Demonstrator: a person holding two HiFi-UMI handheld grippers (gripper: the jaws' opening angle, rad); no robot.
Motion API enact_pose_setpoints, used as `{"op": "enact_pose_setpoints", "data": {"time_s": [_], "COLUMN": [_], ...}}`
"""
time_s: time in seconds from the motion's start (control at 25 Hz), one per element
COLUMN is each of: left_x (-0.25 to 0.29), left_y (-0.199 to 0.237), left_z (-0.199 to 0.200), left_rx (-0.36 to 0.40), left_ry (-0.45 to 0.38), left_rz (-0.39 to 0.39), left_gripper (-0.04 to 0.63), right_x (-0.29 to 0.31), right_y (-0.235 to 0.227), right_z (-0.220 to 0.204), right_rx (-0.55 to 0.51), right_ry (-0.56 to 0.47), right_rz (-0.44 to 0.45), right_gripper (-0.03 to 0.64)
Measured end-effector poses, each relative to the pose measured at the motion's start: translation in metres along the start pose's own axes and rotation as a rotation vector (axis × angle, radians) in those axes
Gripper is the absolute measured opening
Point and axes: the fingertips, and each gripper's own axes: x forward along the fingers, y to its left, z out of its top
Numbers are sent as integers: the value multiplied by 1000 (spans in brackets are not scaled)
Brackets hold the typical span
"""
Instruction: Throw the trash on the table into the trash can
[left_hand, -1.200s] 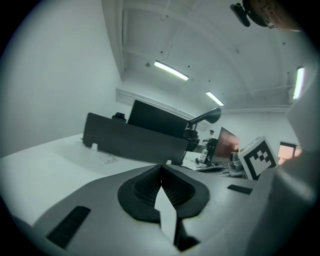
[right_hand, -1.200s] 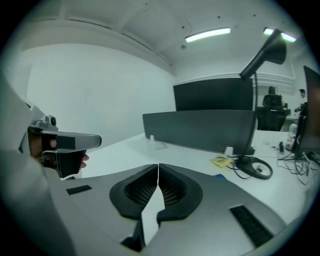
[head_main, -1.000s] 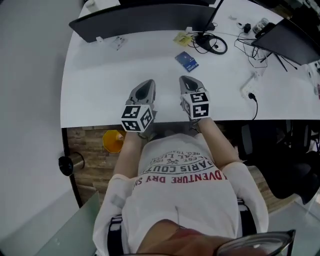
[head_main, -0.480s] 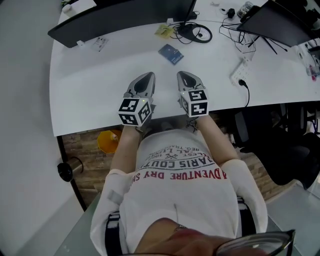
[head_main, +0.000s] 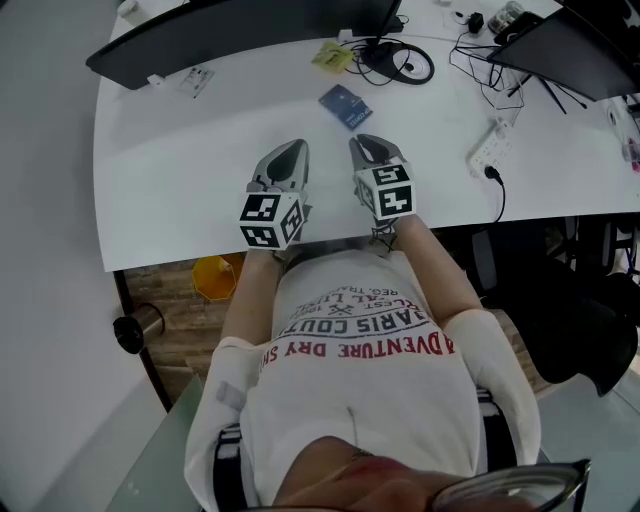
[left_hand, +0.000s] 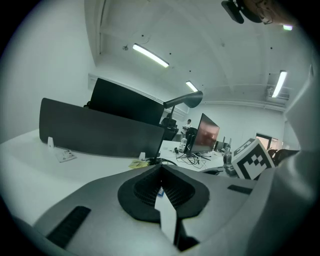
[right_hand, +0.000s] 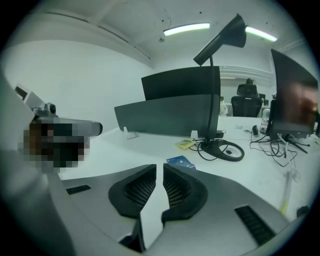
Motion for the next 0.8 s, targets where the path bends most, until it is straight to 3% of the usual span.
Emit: {"op": "enact_pose_setpoints", "data": {"time_s": [0.08, 0.12, 0.16, 0.52, 0.68, 0.8], "left_x": [8, 13, 17, 50, 55, 53], "left_y": [10, 15, 21, 56, 65, 66], "left_z": [-6, -9, -13, -50, -60, -64], "left_rx": [-8, -16, -26, -55, -80, -77], "left_ry": [20, 31, 42, 162, 188, 199], "left_rz": [14, 22, 32, 89, 102, 107], "left_gripper": [23, 23, 23, 23, 23, 23], "right_x": [21, 32, 43, 139, 158, 157], "right_y": [-3, -5, -8, -55, -63, -65], "right_z": [-7, -10, -14, -43, -63, -67], "right_rx": [15, 21, 24, -4, -32, 3], "right_ry": [53, 80, 108, 254, 335, 335], "right_rz": [31, 44, 53, 19, 10, -5], "right_gripper": [68, 163, 196, 232, 232, 209]}}
